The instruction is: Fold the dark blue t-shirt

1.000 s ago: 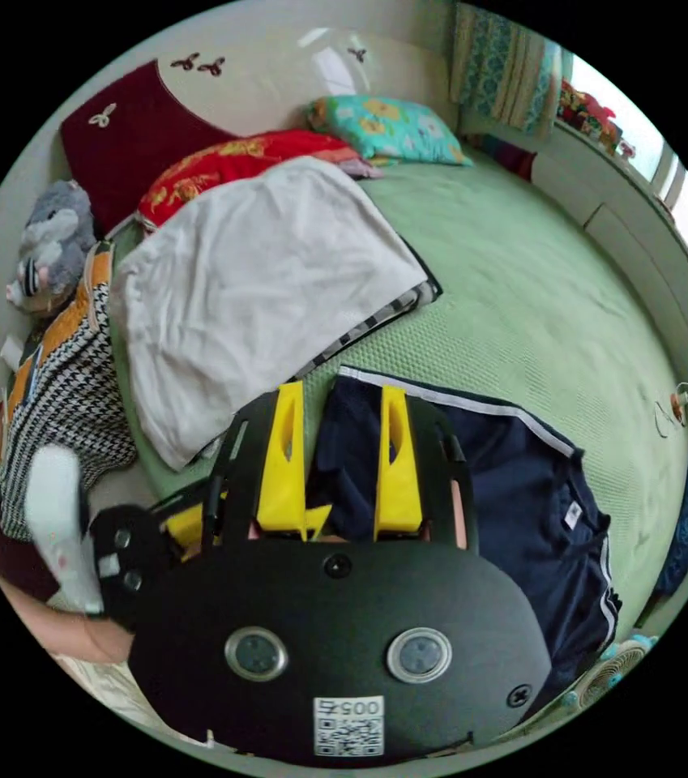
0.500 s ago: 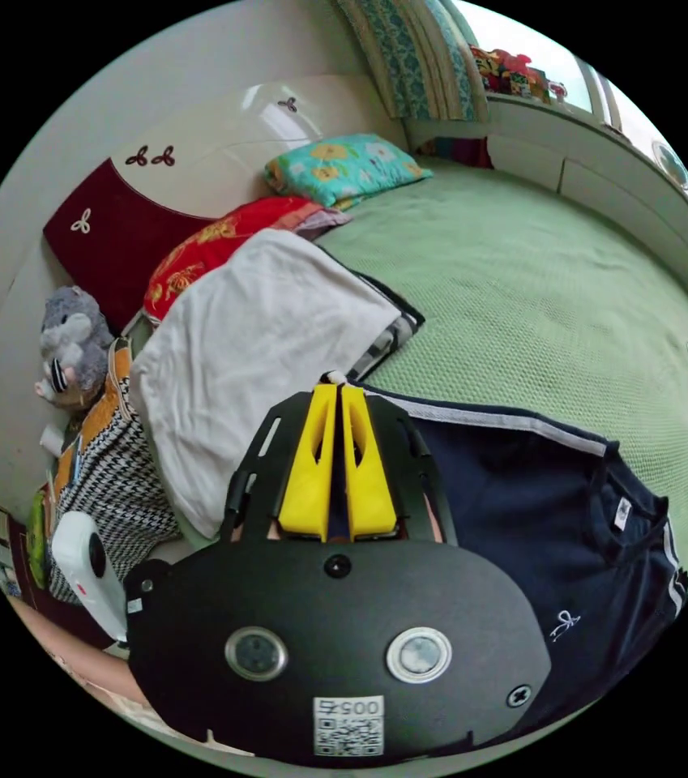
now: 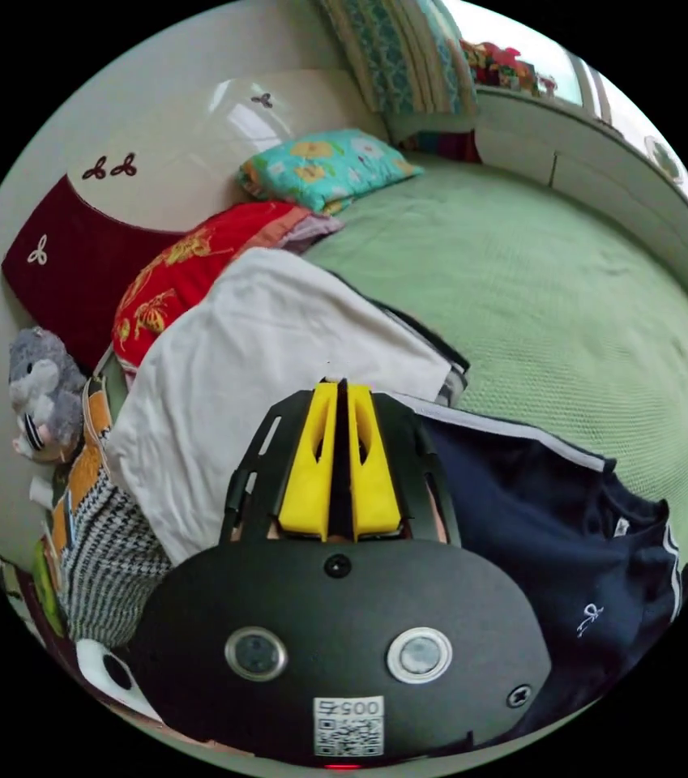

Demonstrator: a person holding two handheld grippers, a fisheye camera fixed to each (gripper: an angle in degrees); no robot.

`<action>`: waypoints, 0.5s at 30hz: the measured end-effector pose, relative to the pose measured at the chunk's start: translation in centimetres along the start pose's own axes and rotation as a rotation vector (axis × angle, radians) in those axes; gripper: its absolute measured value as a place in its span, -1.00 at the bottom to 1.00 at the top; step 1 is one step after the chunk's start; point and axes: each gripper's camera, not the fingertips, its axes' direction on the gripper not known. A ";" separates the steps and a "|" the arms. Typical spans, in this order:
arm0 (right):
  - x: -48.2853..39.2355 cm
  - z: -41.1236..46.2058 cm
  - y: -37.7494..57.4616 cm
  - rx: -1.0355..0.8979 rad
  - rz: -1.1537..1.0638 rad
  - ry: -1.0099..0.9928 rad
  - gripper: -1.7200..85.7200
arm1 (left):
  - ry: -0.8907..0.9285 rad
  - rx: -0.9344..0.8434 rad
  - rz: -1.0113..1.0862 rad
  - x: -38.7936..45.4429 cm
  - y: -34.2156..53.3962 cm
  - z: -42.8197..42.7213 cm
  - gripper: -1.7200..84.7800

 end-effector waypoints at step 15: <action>17.4 -5.9 4.7 -0.066 -0.117 0.217 -0.70 | 0.131 -0.206 0.247 6.9 1.1 6.3 -0.80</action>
